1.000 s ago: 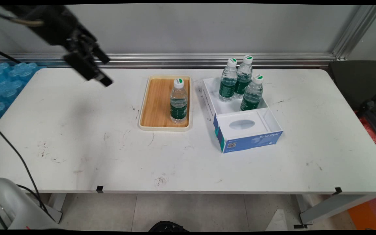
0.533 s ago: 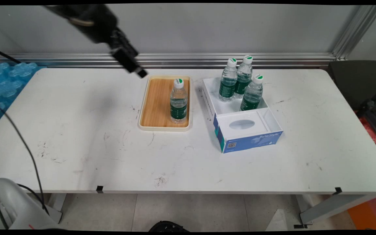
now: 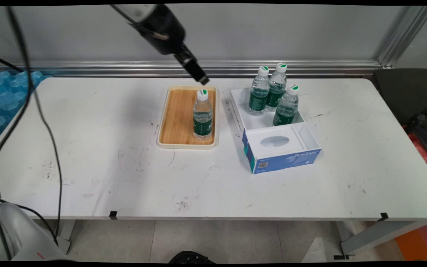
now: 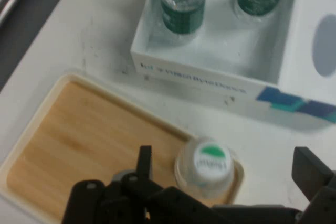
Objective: Pick up the green bottle from the white box
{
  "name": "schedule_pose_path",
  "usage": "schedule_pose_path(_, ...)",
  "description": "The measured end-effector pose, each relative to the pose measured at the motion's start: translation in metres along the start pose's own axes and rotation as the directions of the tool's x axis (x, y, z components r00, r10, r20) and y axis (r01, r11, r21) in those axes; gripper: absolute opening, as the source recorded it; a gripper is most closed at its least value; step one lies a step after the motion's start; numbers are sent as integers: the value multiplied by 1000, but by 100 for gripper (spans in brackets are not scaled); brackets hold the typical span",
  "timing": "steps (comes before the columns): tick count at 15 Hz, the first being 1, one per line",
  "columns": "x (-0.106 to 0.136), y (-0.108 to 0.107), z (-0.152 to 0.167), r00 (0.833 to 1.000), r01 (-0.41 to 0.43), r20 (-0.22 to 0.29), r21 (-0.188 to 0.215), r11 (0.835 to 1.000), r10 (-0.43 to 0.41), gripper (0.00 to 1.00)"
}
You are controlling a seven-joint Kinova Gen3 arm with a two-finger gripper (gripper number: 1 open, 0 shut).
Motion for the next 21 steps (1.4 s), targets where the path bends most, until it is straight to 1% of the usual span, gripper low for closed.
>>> schedule_pose_path(5,34,7,68,1000,0,-4,33,999,0,100)
schedule_pose_path(7,42,9,86,1000,-2,-4,38,999,2,100)
schedule_pose_path(11,63,14,136,1000,-11,-11,52,999,11,100)
schedule_pose_path(16,82,15,180,999,-25,-36,65,998,28,100)
schedule_pose_path(21,94,13,211,998,-33,-58,76,997,38,100)
